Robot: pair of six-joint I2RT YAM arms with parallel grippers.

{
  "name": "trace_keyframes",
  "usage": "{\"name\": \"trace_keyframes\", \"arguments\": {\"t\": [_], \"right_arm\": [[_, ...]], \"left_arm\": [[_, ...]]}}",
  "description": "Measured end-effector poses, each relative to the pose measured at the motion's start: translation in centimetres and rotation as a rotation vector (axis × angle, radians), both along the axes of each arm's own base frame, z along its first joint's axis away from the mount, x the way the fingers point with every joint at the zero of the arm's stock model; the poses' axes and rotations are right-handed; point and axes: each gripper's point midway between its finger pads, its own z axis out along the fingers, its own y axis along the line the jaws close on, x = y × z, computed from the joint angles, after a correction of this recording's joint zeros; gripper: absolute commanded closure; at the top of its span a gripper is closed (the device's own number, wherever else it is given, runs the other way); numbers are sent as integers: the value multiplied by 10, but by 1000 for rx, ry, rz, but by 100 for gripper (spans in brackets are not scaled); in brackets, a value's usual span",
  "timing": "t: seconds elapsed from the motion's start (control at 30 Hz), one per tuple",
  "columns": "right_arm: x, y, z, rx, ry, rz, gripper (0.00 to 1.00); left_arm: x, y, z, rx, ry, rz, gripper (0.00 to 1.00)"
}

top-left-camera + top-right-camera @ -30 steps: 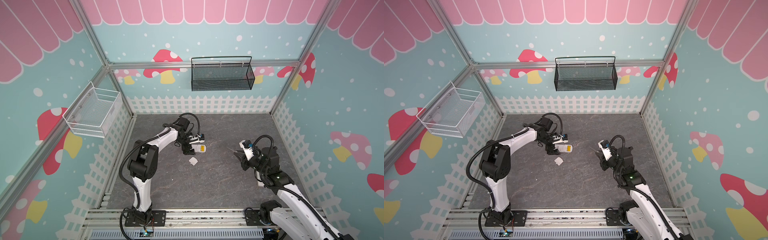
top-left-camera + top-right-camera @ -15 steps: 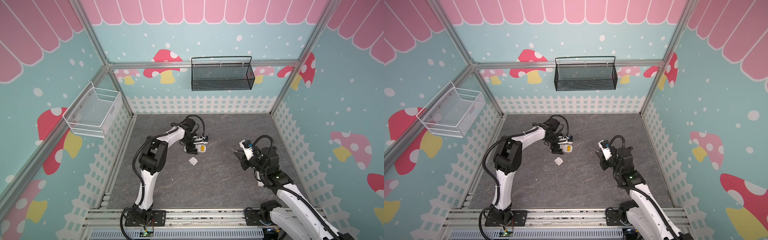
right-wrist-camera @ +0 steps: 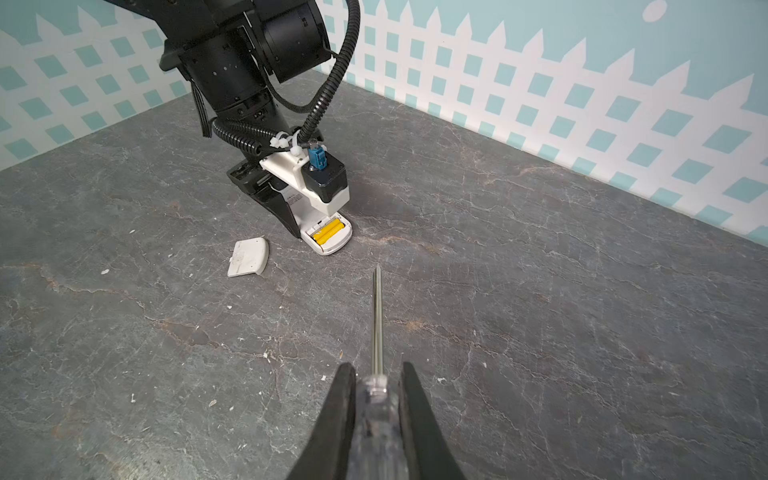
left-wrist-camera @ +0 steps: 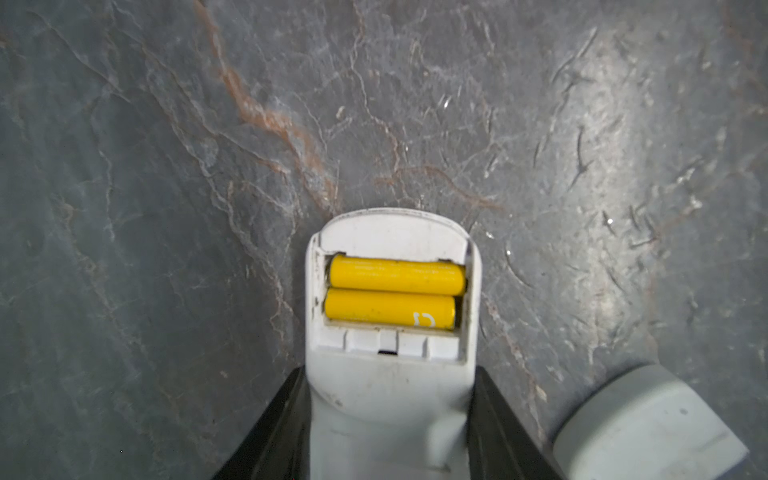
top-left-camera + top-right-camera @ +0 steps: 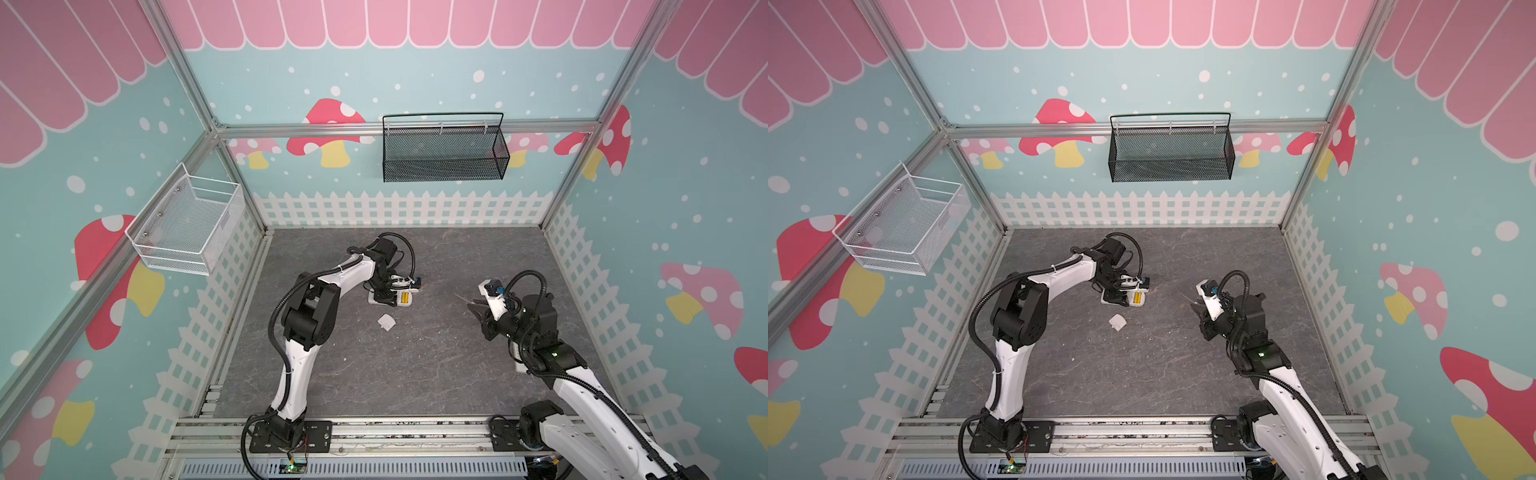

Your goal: Unload the batteries from the remote control

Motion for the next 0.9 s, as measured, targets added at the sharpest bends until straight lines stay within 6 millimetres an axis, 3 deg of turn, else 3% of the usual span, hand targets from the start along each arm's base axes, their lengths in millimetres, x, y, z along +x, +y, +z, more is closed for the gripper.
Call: {"name": "trace_keyframes", "arguments": {"t": [0.37,0.47,0.63,0.77,0.9], "right_arm": [[0,0,-2,-1,6,2,100],[0,0,-2,-1,6,2,100],[0,1,-1,1,4,6,100],[0,2,0,4,0,8,100],[-1,5,-2,13,1,28,100]], "left_arm": [[-2,6,9,27,-6,10,69],[-2,8,29,23,-37,13,69],[-6,5,85,-26,-124,24,69],[-30,7,124,-72,-163,46,69],[-65,12,128,-98,-107,74,67]]}}
